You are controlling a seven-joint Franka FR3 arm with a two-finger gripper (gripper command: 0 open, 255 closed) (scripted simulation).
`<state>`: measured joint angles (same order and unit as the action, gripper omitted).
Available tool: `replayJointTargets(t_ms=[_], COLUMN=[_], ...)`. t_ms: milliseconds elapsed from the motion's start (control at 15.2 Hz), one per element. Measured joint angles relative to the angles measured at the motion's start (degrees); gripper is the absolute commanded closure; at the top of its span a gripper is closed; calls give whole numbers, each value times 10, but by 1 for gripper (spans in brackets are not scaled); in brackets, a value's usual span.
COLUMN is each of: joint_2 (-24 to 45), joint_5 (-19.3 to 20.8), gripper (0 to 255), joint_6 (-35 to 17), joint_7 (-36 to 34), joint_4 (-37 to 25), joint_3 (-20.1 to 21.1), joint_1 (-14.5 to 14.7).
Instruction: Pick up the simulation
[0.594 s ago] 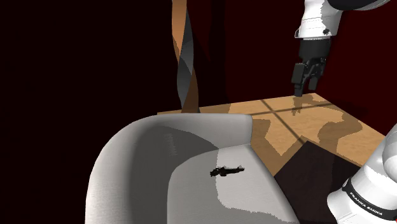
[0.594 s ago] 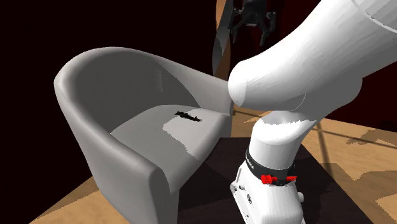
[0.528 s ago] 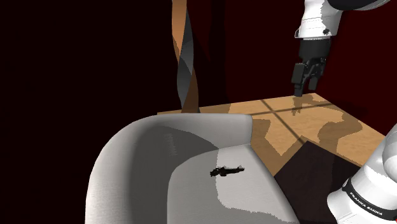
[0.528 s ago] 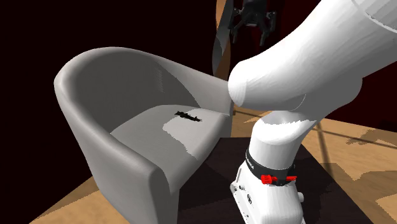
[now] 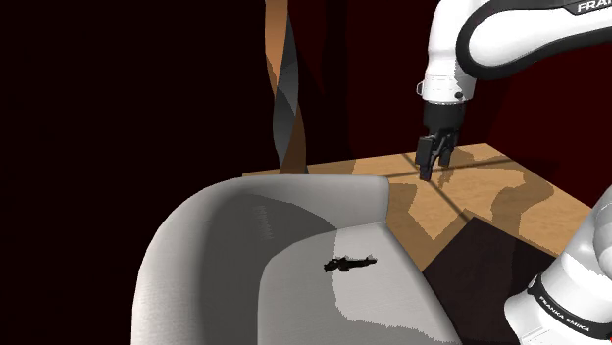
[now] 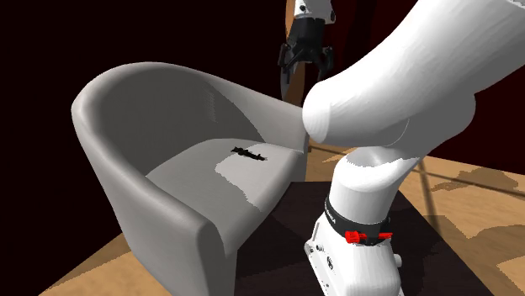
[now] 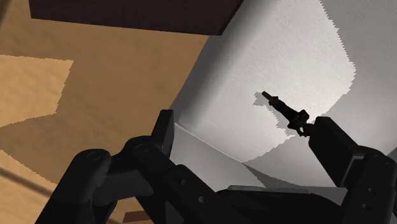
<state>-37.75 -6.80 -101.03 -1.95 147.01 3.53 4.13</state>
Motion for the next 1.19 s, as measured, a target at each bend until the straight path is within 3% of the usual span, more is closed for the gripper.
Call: replayJointTargets(t_ms=[660,1188], joint_2=[154,318], joint_5=[-19,15], gripper=[0,0], joint_6=[-213,-372], joint_7=[9,-11], joint_4=[33,8], joint_3=[69,123], joint_1=[53,80])
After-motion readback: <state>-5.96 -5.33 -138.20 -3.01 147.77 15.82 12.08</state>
